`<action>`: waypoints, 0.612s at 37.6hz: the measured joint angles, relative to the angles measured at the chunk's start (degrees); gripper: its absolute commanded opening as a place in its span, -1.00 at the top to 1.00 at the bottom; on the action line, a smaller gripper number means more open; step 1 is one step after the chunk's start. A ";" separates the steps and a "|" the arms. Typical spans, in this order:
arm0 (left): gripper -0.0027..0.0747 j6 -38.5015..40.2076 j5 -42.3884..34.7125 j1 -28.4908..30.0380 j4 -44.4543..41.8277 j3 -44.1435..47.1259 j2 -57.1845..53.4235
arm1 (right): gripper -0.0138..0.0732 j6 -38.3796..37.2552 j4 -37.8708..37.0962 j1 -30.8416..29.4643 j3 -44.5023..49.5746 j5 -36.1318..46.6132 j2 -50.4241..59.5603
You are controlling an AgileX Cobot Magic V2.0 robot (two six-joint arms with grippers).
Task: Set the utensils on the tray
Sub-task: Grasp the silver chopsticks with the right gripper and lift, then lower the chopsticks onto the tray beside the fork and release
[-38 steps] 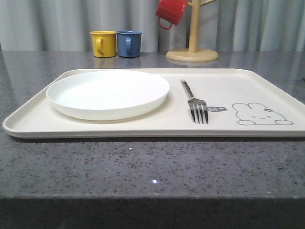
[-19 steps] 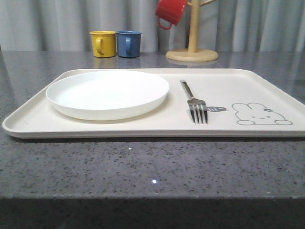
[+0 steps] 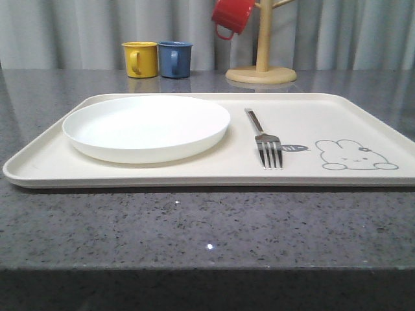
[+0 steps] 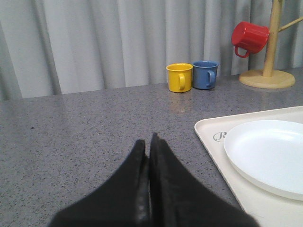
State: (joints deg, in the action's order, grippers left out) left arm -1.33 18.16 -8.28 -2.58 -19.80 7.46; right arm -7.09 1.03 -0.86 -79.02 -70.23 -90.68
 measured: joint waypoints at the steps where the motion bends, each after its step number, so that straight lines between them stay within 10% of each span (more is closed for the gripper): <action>1: 0.98 0.00 0.00 0.00 0.00 0.00 0.00 | 0.81 -0.66 0.13 0.86 0.00 0.00 0.56; 23: 0.98 0.00 0.00 0.00 0.00 0.00 0.00 | 0.81 -14.43 4.02 22.52 0.00 1.02 -4.44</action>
State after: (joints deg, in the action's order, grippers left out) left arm -1.33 18.16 -8.28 -2.58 -19.80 7.46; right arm -21.53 5.06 21.66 -79.02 -69.21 -95.12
